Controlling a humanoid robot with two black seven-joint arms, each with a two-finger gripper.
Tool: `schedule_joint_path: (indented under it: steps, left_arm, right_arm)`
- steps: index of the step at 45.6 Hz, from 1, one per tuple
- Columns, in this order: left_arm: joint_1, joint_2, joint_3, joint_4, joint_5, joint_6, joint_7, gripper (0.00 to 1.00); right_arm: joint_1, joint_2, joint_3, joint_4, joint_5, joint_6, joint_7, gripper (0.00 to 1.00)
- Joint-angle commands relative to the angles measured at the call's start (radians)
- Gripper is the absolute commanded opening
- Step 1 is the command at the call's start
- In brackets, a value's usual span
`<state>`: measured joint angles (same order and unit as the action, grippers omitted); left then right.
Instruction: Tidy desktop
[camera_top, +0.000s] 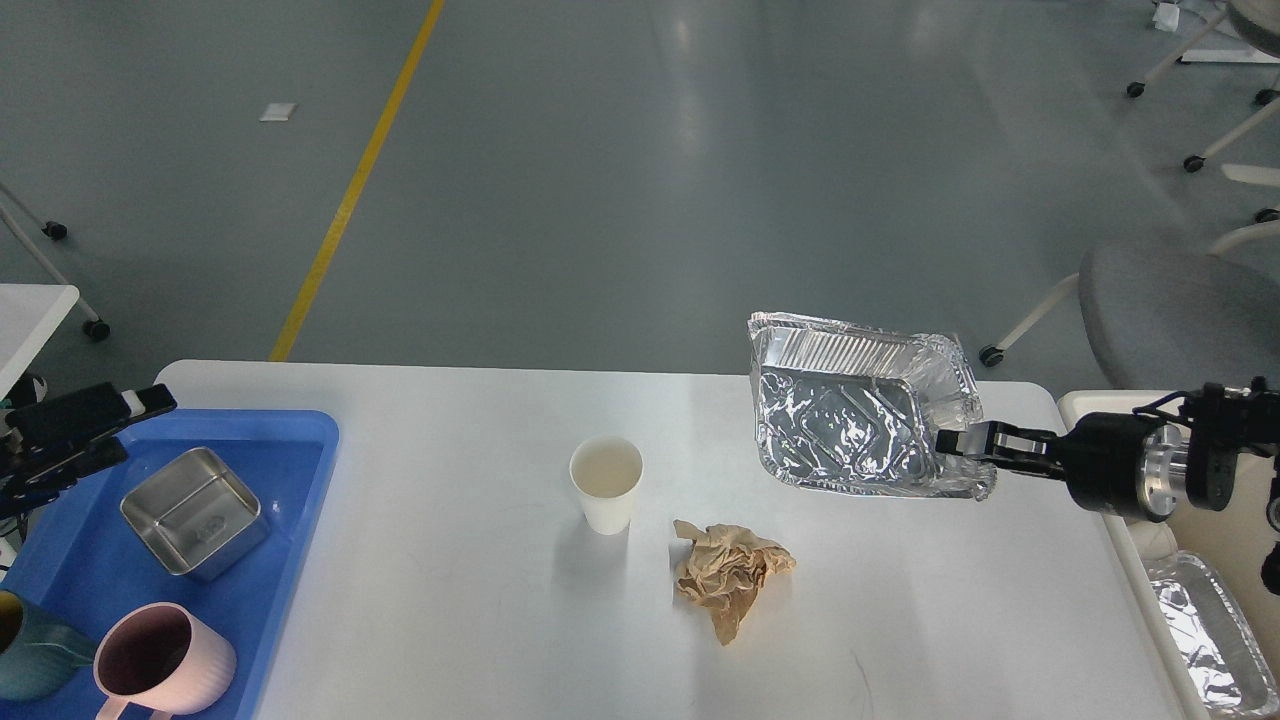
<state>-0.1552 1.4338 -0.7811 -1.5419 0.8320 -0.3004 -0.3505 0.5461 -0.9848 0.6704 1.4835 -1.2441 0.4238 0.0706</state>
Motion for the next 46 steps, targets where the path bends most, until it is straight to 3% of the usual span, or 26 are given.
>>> schedule_joint_path:
  steps: [1, 11, 26, 33, 36, 37, 41, 43, 46]
  left_arm:
    - [0.011, 0.128, 0.0, 0.002, -0.031, -0.104, -0.045, 1.0]
    - [0.006, 0.258, 0.023, 0.008, -0.1, -0.152, -0.047, 1.0]
    - [-0.018, 0.255, 0.009, 0.013, -0.099, -0.152, -0.054, 1.0]
    - [-0.07, 0.22, 0.003, 0.04, -0.094, -0.161, -0.019, 1.0]
    - [-0.108, 0.13, -0.015, 0.057, -0.079, -0.177, 0.037, 1.0]
    - [-0.168, 0.066, -0.033, 0.068, -0.042, -0.202, 0.106, 1.0]
    - [-0.317, -0.083, -0.032, 0.115, 0.051, -0.299, 0.283, 1.0]
    - [-0.375, -0.18, -0.026, 0.158, 0.079, -0.328, 0.362, 1.0]
    - [-0.437, -0.3, -0.02, 0.238, 0.107, -0.359, 0.439, 1.0]
  right_arm:
    - [0.0, 0.0, 0.0, 0.0, 0.0, 0.0, 0.0, 0.0]
    - [0.0, 0.0, 0.008, 0.0, 0.0, -0.002, 0.0, 0.0]
    - [0.0, 0.005, 0.008, 0.0, 0.0, -0.002, 0.0, 0.0]
    - [0.0, 0.005, 0.008, 0.0, -0.002, -0.002, 0.0, 0.0]
    - [0.0, 0.005, 0.009, 0.001, 0.0, -0.002, 0.001, 0.0]
    - [0.0, 0.005, 0.011, 0.001, -0.002, -0.004, 0.0, 0.0]
    - [0.0, 0.005, 0.02, 0.0, 0.0, -0.004, 0.0, 0.0]
    - [0.0, 0.005, 0.021, 0.001, 0.0, -0.004, 0.0, 0.0]
    - [0.0, 0.002, 0.021, 0.001, 0.0, -0.004, 0.0, 0.0]
